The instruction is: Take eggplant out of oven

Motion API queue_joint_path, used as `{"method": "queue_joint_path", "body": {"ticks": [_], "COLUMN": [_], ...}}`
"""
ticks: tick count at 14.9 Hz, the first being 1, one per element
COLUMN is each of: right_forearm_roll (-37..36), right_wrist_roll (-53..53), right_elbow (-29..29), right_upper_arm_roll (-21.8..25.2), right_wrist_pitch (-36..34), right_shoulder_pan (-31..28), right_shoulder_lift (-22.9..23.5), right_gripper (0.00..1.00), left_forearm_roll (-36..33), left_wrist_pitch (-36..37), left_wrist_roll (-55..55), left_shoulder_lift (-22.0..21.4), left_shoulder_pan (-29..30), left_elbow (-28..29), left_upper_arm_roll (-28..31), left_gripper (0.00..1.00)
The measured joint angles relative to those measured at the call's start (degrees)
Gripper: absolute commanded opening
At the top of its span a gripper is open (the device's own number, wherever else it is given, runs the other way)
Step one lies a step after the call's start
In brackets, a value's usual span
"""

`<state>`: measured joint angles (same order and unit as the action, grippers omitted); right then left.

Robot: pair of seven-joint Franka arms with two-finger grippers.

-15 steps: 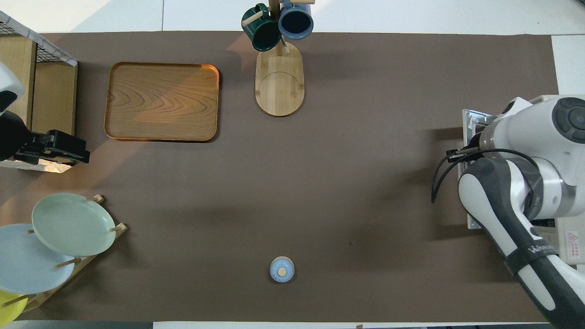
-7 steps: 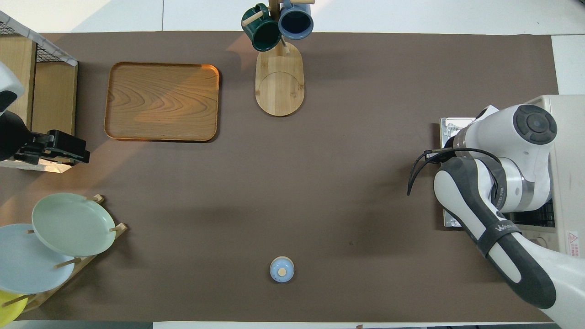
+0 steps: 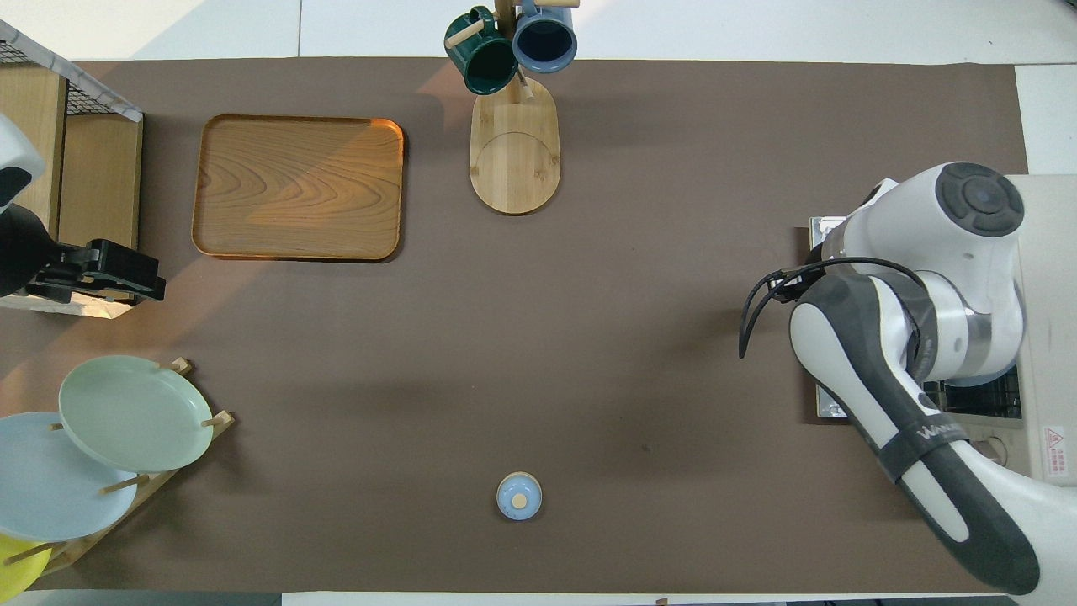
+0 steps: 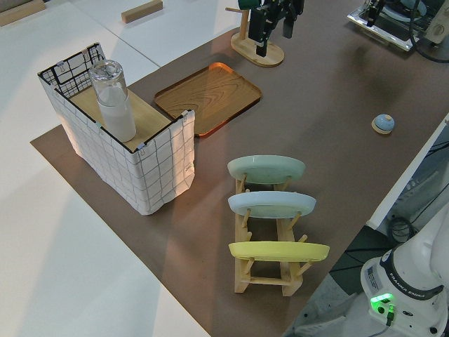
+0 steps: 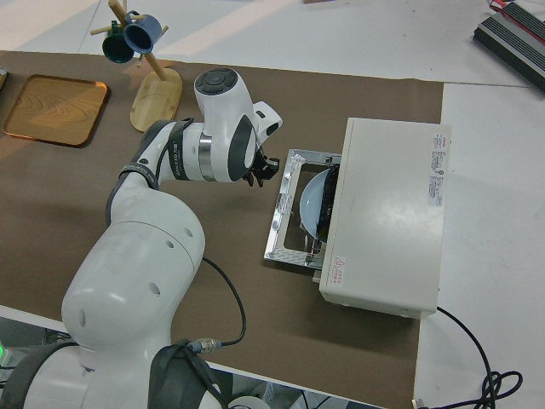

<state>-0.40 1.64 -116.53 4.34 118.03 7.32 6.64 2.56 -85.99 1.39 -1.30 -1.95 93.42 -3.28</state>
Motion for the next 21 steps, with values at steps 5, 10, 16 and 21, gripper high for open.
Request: {"method": "queue_joint_path", "body": {"ticks": [5,10,16,21], "right_forearm_roll": [-3.6,-3.6,-3.8,-10.2], "right_wrist_roll": [2.0,3.2,11.2,11.7], "right_elbow": [-1.9,-5.0,-8.7,-10.3], "right_upper_arm_roll": [0.2,0.2,0.2,-1.0], "right_wrist_pitch": [-6.1,-4.3,1.3,1.1], "right_shoulder_pan": [-5.6,-6.6,-10.0,-7.6], "right_shoulder_lift": [-4.5,-4.6,-4.9,-6.8], "right_gripper": [0.73,0.62,0.11,0.00], "left_forearm_roll": [0.0,0.0,0.0,0.0], "left_wrist_pitch": [0.2,0.2,0.3,0.3], "left_wrist_roll": [0.0,0.0,0.0,0.0], "left_shoulder_lift": [0.0,0.0,0.0,0.0], "left_shoulder_pan": [0.0,0.0,0.0,0.0], "left_elbow": [0.0,0.0,0.0,0.0], "left_upper_arm_roll": [-0.2,-0.2,-0.1,-0.1], "left_gripper": [1.00,1.00,1.00,1.00]}}
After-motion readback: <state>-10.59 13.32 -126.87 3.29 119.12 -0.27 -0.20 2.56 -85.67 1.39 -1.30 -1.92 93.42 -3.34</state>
